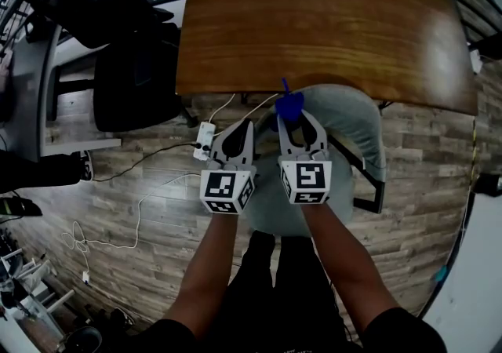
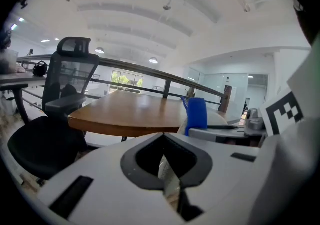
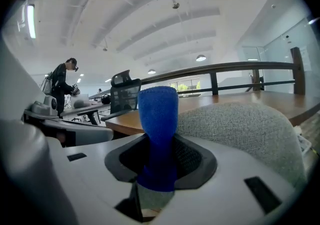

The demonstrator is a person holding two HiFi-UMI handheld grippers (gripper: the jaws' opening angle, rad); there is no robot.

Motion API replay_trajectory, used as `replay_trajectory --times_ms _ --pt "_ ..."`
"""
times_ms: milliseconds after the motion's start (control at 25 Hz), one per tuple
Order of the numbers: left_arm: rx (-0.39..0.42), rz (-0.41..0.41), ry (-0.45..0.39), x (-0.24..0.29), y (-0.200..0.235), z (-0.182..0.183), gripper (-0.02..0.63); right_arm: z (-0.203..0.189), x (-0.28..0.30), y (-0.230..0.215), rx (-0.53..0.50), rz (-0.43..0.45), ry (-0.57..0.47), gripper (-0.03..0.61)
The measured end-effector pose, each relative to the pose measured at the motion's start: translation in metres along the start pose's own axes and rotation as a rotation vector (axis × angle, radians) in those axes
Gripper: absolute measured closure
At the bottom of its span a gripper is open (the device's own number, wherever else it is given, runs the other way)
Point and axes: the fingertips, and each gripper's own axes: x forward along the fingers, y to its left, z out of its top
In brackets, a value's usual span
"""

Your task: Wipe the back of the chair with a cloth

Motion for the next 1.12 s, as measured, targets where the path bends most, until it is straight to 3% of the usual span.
replay_trajectory --times_ms 200,480,960,1120 --pt "0.0 -0.001 0.002 0.003 -0.002 -0.001 0.611 -0.001 0.0 -0.001 -0.005 0.012 0.002 0.443" --pt "-0.078 -0.015 -0.019 0.01 -0.011 0.005 0.611 0.003 -0.003 -0.015 0.014 0.007 -0.013 0.443" --pt "-0.038 -0.084 0.001 0.03 -0.042 0.002 0.611 0.004 -0.009 -0.049 0.003 -0.042 -0.003 0.443" --pt "0.026 -0.101 0.006 0.033 -0.056 0.001 0.611 0.004 -0.015 -0.068 0.031 -0.075 -0.013 0.444"
